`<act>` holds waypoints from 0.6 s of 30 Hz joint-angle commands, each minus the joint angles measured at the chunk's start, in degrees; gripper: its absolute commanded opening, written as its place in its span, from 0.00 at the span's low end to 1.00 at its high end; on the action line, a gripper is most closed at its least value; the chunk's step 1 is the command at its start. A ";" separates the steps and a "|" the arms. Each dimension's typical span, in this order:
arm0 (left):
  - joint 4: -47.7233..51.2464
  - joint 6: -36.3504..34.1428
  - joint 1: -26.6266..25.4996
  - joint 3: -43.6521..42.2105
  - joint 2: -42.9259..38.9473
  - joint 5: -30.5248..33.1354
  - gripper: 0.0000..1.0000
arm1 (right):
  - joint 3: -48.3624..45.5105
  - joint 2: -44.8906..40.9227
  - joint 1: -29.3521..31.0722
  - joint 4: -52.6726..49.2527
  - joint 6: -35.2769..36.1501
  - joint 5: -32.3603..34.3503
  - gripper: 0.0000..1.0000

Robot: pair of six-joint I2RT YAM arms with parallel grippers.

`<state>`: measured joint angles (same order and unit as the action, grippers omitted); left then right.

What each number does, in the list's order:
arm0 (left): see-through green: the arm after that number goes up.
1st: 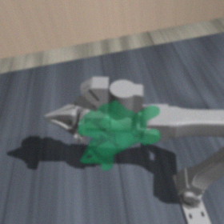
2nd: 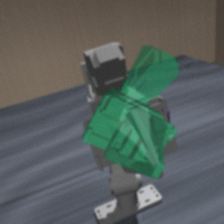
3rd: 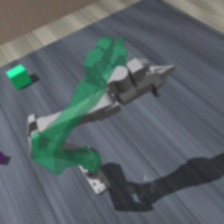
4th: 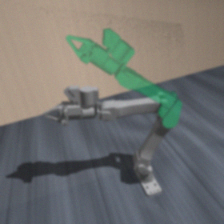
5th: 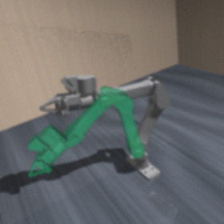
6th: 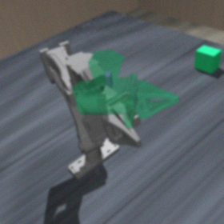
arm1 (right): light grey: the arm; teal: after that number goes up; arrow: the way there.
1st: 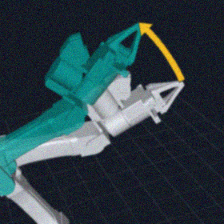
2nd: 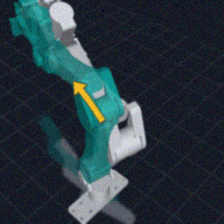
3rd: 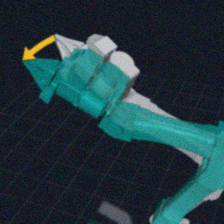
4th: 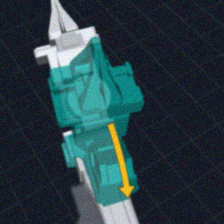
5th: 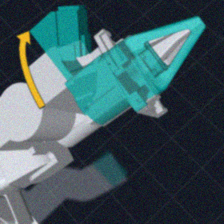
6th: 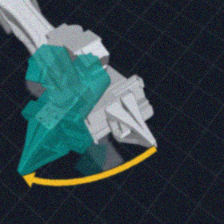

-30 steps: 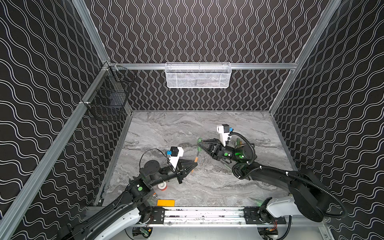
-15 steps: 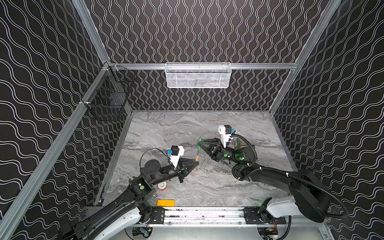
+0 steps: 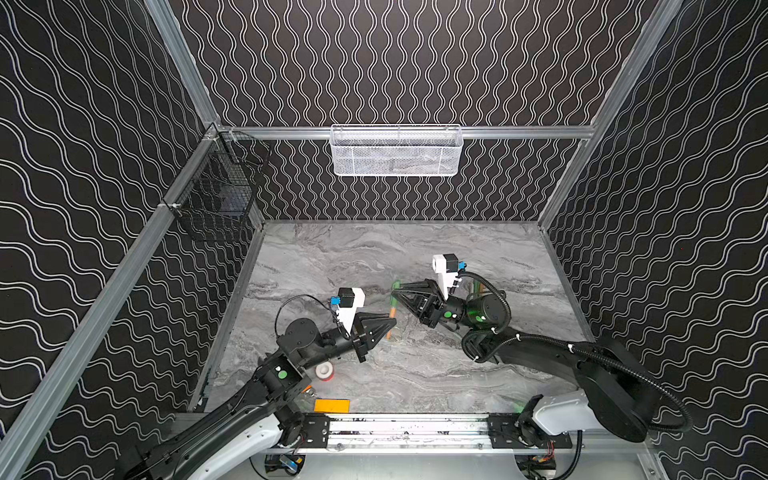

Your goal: Insert the pens into the pen caps

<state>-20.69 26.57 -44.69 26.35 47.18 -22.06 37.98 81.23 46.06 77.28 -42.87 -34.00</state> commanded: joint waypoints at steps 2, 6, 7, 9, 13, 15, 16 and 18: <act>-7.31 -2.63 0.00 1.99 -0.24 0.04 0.00 | 0.51 0.51 0.73 -3.62 -0.90 -1.28 0.00; -6.60 -4.83 0.11 4.27 0.10 1.06 0.00 | 1.26 -1.08 2.29 -12.58 1.05 1.22 0.00; -6.45 -5.35 0.28 5.03 0.14 1.47 0.00 | 1.35 -1.66 2.87 -15.09 1.75 2.00 0.00; -6.35 -6.54 0.78 6.64 0.31 2.11 0.00 | 2.11 -2.83 3.87 -22.98 3.34 4.25 0.00; -4.55 -10.07 1.26 10.87 2.34 2.08 0.00 | 5.79 -4.58 6.23 -41.78 4.79 13.04 0.00; -4.23 -11.12 1.41 12.30 3.26 1.83 0.00 | 9.22 -4.55 7.81 -52.80 5.15 18.40 0.00; -4.16 -11.52 1.44 12.88 3.61 1.89 0.00 | 11.04 -4.44 9.08 -57.66 5.13 22.42 0.00; -4.19 -12.05 1.61 13.67 3.99 2.02 0.00 | 13.39 -3.99 10.86 -63.48 5.63 26.16 0.00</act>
<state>-10.02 21.67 -43.00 37.93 50.74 -17.69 50.15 75.90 54.65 45.25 -35.86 -11.31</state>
